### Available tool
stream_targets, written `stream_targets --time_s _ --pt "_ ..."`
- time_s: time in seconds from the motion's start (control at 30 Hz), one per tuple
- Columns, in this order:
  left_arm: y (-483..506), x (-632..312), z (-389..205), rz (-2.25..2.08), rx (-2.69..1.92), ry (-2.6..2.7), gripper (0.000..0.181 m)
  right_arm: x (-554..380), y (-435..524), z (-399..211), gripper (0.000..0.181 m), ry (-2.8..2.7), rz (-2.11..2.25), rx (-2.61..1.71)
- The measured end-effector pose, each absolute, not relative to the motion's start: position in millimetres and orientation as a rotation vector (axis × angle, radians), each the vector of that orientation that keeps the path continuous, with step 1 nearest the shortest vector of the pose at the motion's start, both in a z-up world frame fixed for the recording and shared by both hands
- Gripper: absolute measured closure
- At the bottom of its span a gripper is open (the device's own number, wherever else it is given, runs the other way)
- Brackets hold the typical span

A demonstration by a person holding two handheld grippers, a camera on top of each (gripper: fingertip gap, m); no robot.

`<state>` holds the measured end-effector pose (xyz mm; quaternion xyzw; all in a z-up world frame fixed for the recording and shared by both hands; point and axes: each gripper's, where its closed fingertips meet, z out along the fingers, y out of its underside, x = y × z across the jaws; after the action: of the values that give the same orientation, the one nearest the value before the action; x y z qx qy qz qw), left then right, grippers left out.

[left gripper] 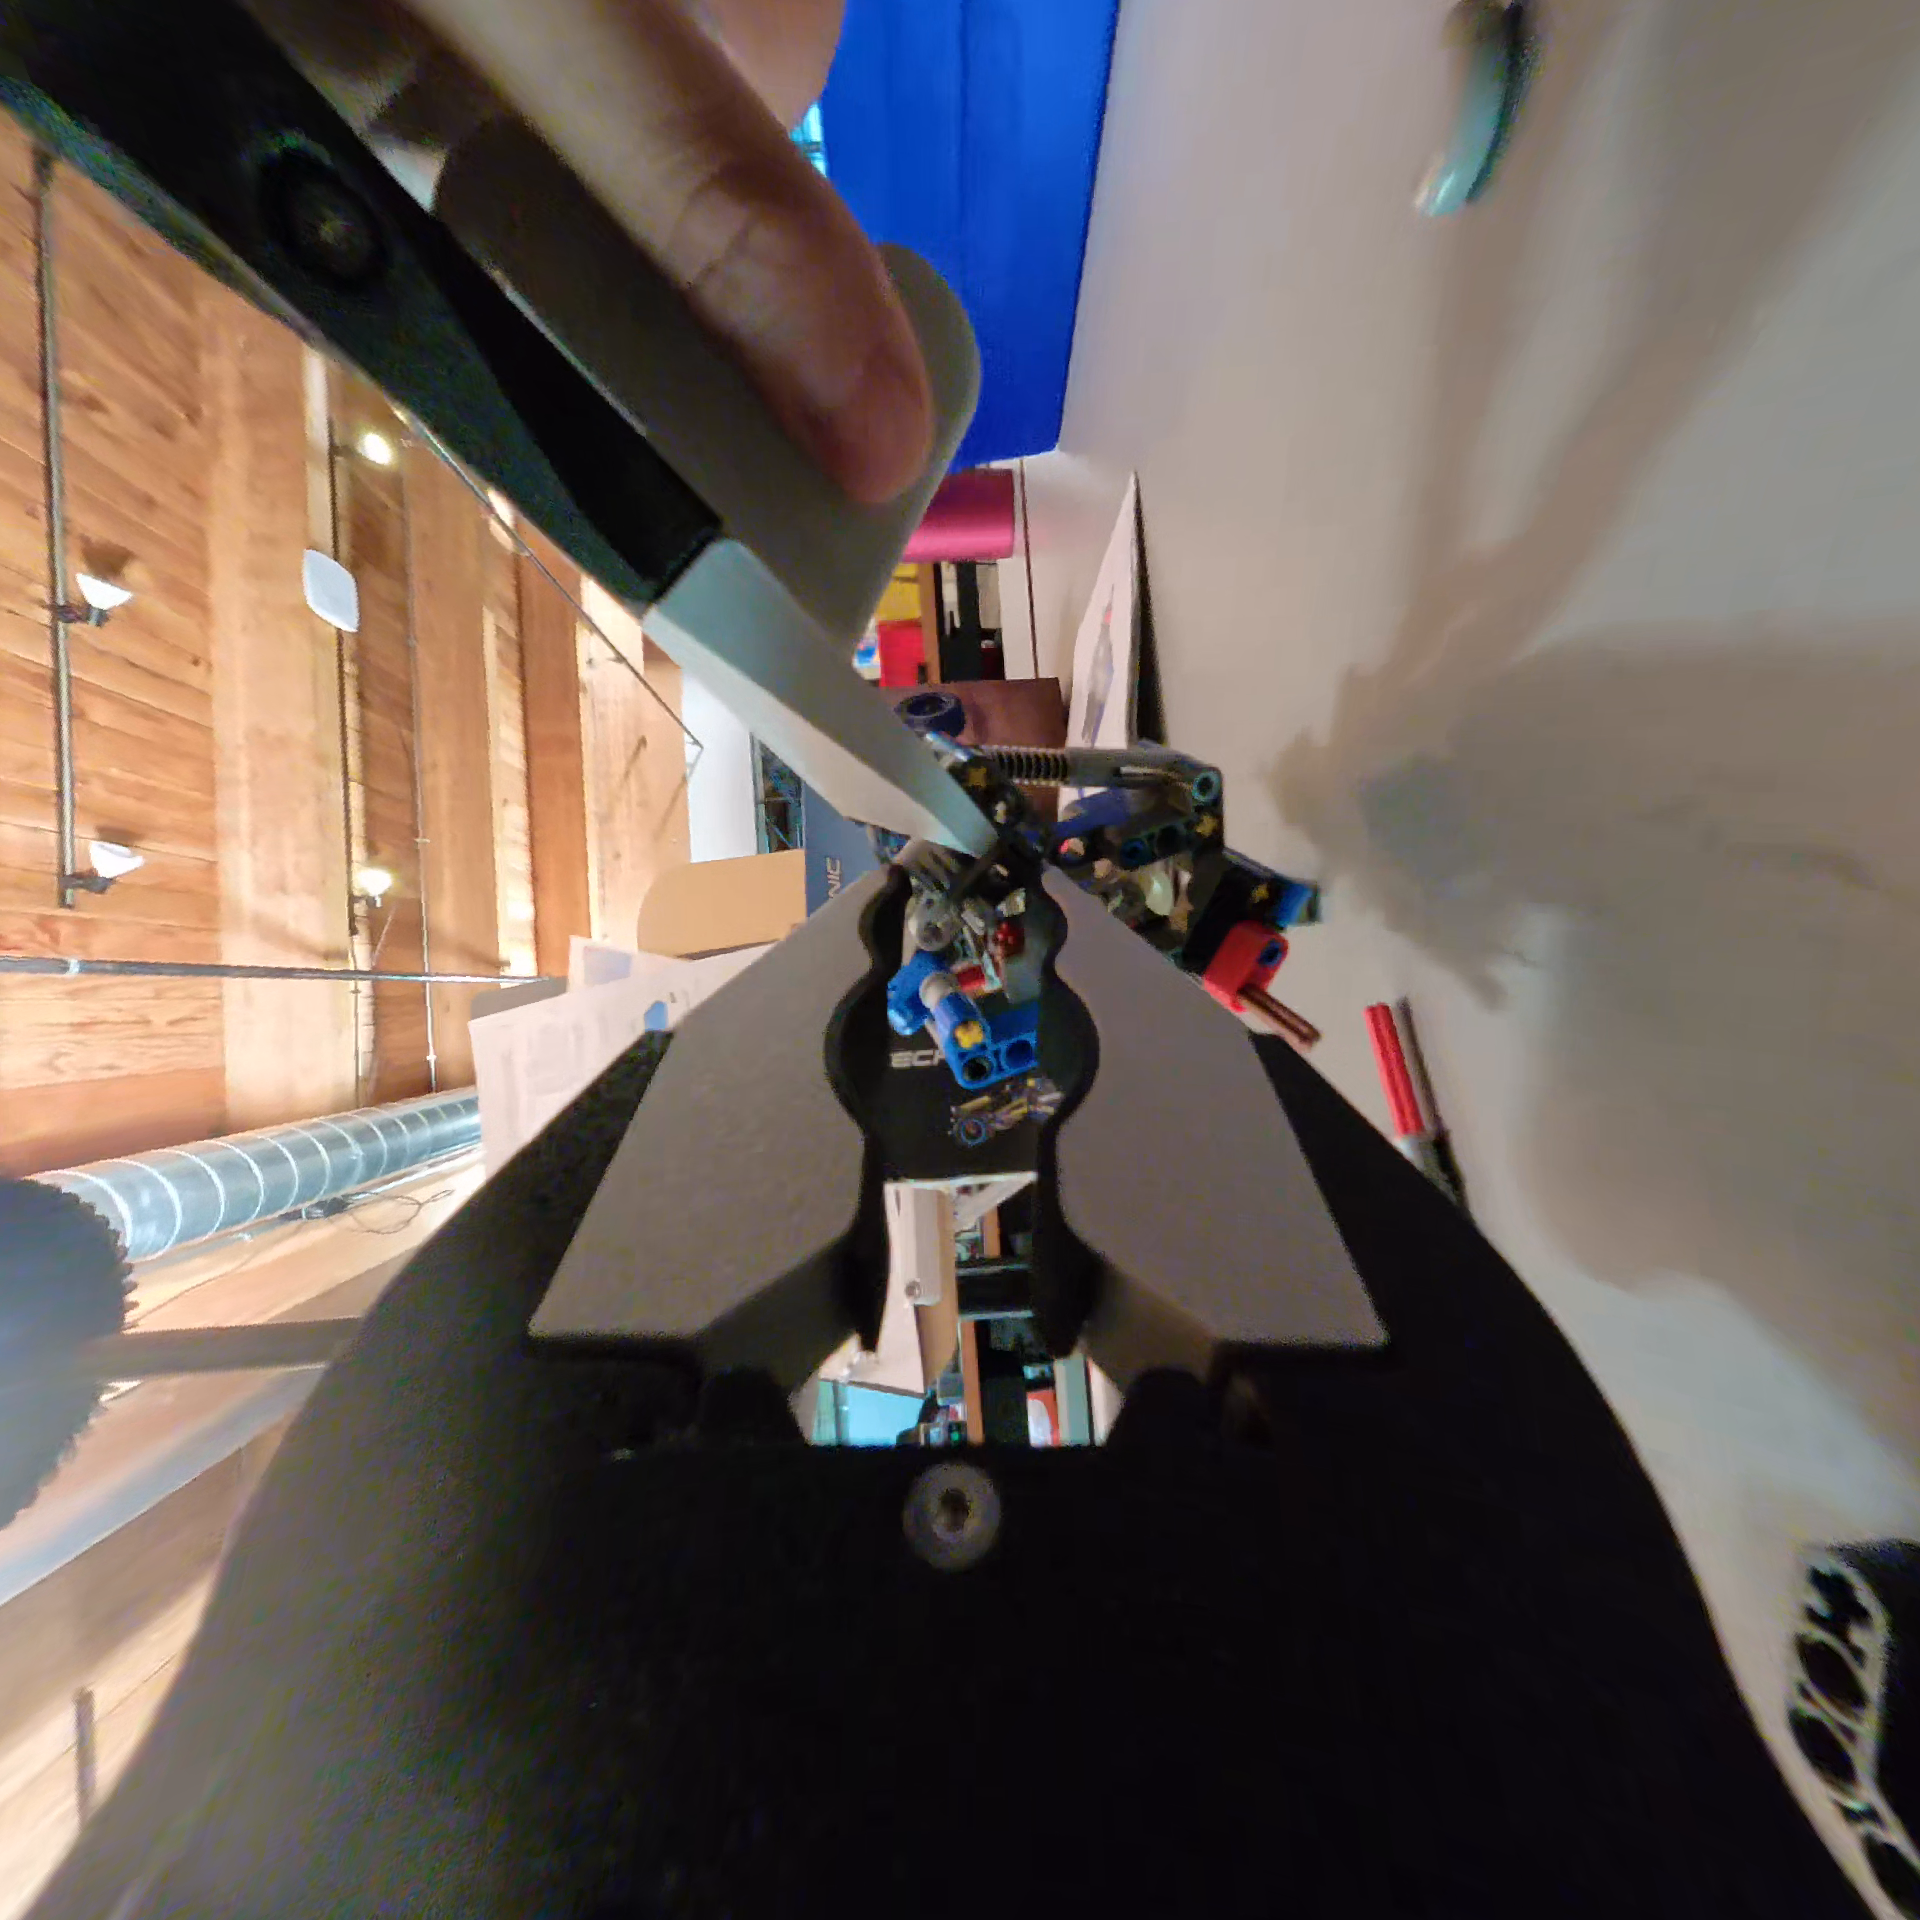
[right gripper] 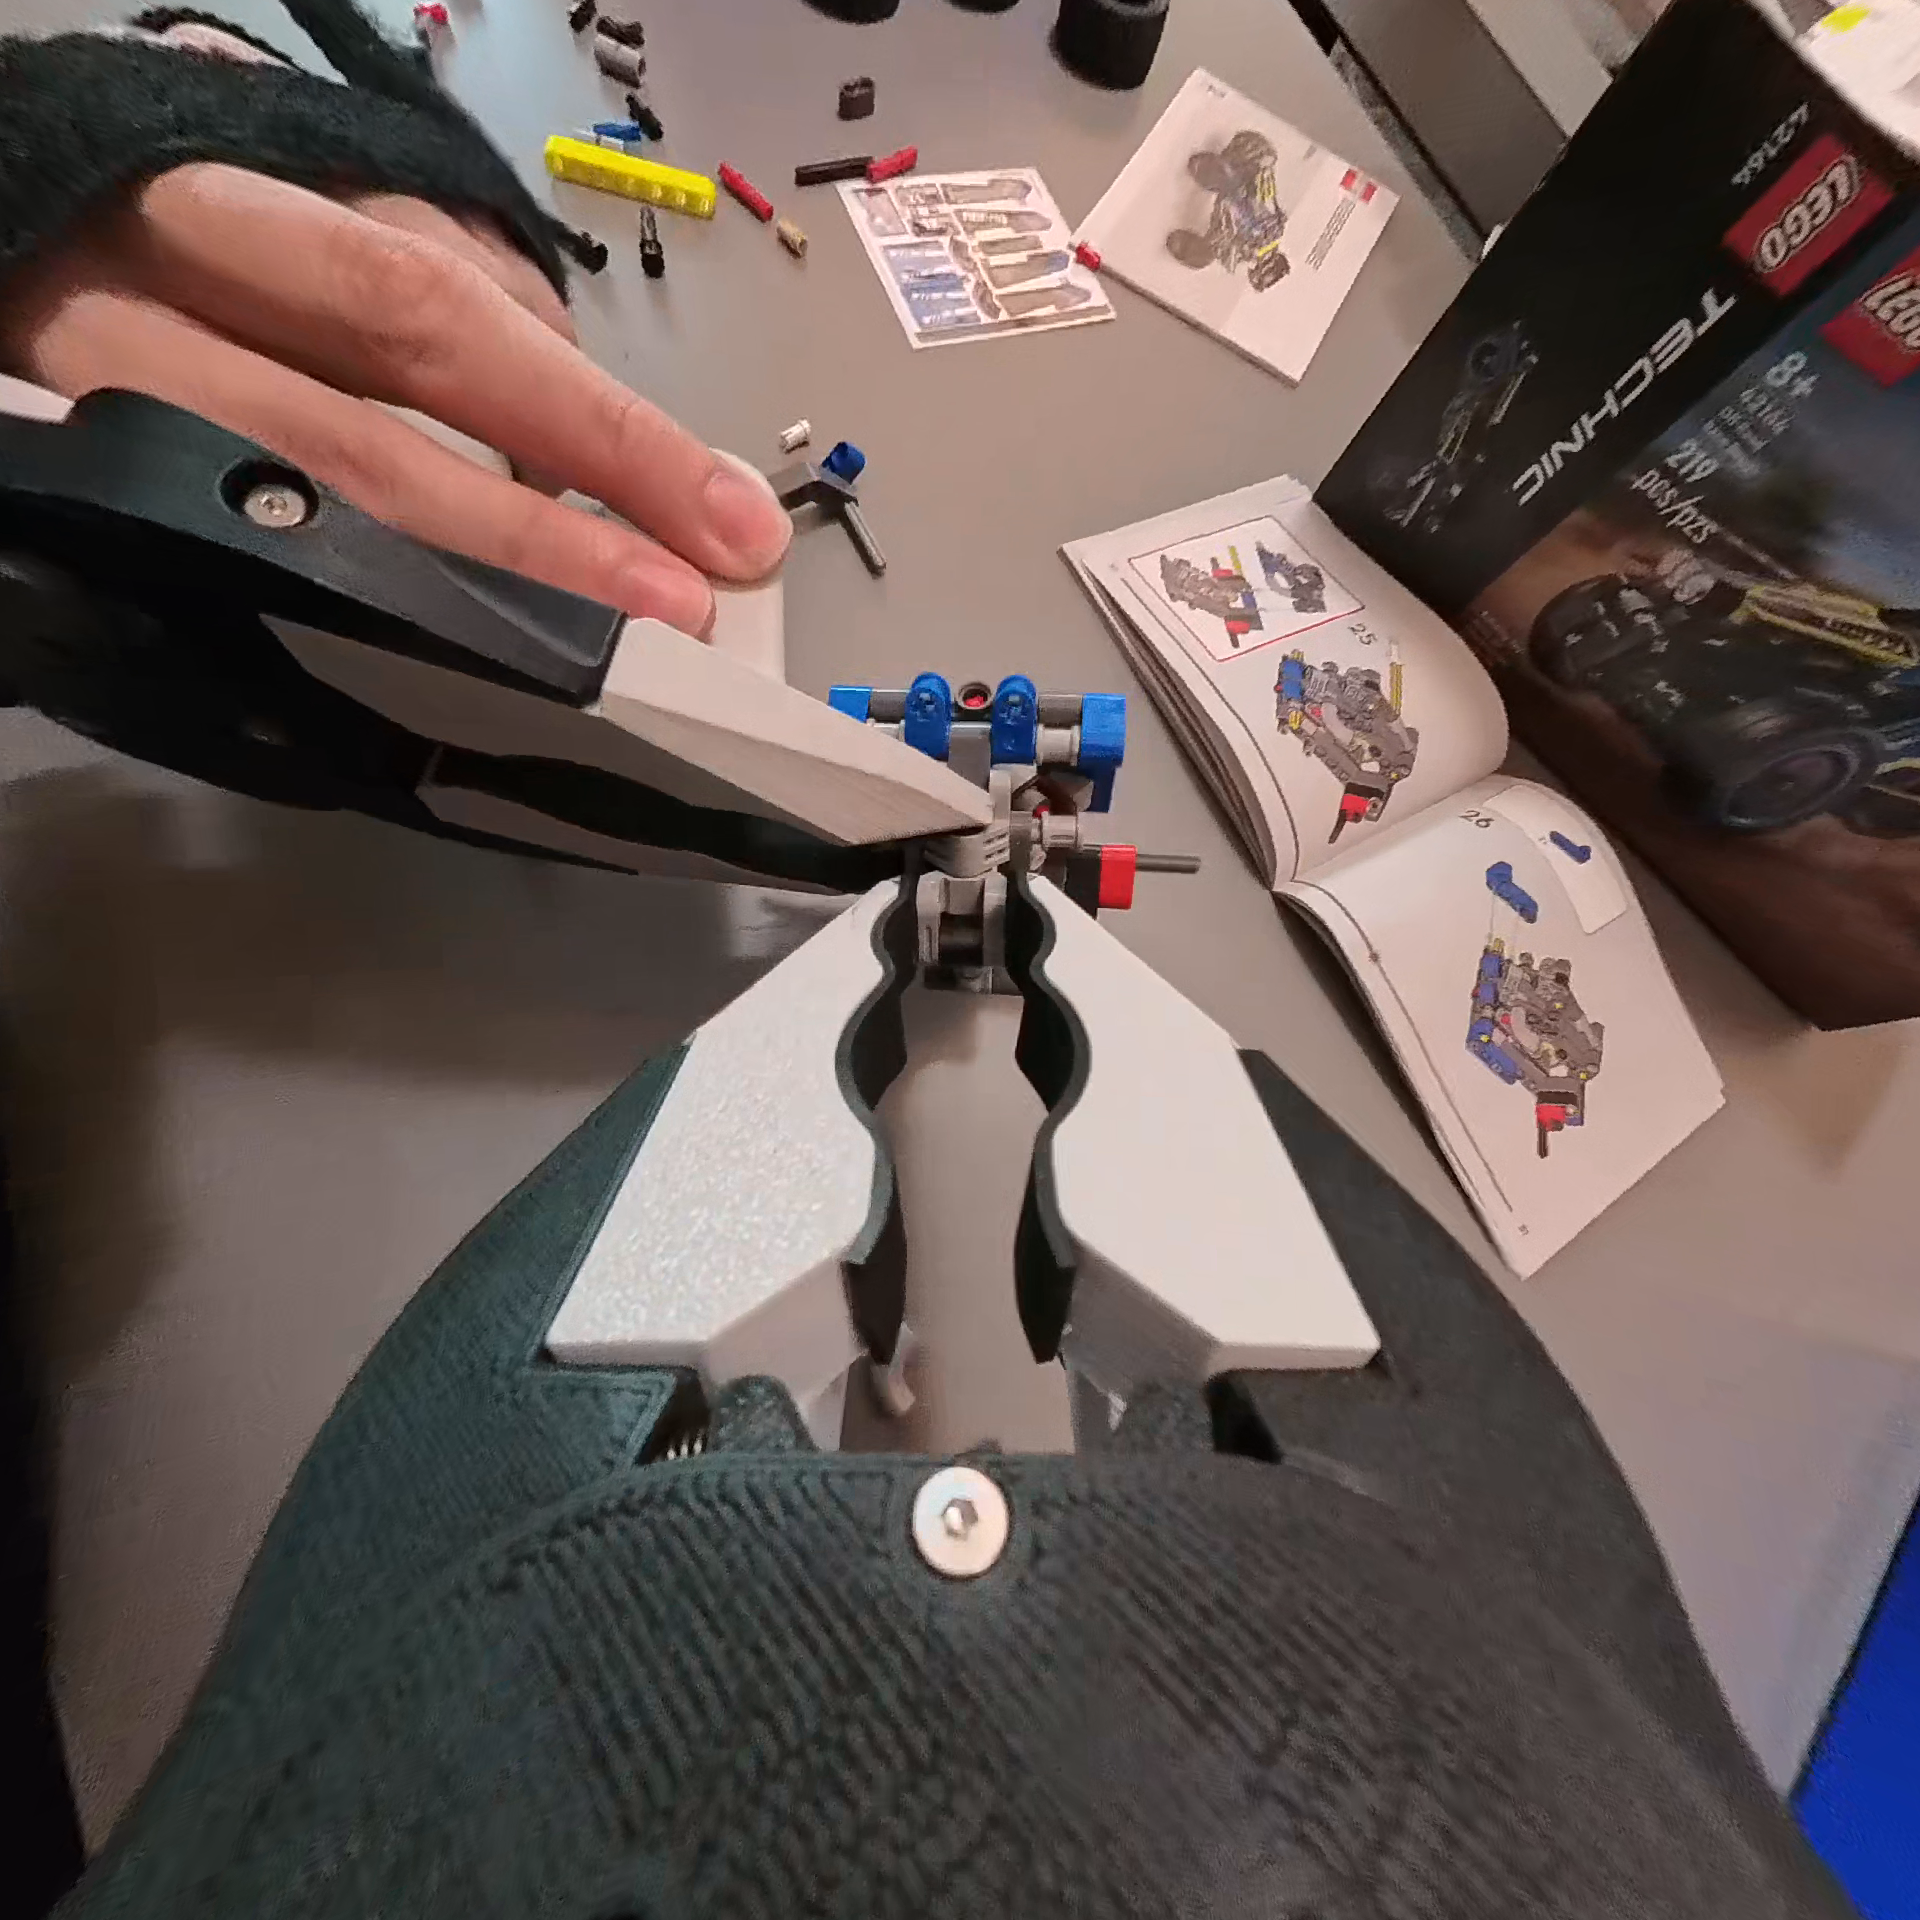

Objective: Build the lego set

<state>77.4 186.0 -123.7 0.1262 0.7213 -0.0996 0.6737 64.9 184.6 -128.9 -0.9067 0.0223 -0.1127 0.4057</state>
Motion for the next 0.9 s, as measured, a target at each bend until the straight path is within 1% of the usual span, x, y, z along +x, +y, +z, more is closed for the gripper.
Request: stream_targets --time_s 0.17,0.3,0.57,0.67,0.7,0.77,0.8,0.9 --pt "185 78 -123 -0.276 0.271 1.641 0.161 65 184 -125 0.166 -0.001 -0.373 -2.247" --pt "188 79 -109 -0.348 0.168 1.637 0.164 67 186 -109 0.166 0.065 -0.378 -2.08" --pt "195 81 -102 -0.462 0.017 1.673 0.164 70 193 -94 0.166 0.171 -0.386 -1.889" --pt "192 78 -113 -0.538 0.04 1.75 0.163 68 194 -103 0.166 0.126 -0.359 -1.959" --pt "190 76 -118 -0.583 0.065 1.803 0.162 68 193 -107 0.166 0.106 -0.362 -1.996" --pt "185 66 -129 -0.746 0.08 1.95 0.152 66 189 -115 0.166 0.035 -0.411 -2.07" --pt "183 60 -130 -0.858 0.062 2.014 0.15 64 187 -118 0.166 0.003 -0.426 -2.106" --pt "184 50 -122 -1.121 -0.026 2.115 0.153 61 183 -122 0.166 -0.07 -0.47 -2.171"
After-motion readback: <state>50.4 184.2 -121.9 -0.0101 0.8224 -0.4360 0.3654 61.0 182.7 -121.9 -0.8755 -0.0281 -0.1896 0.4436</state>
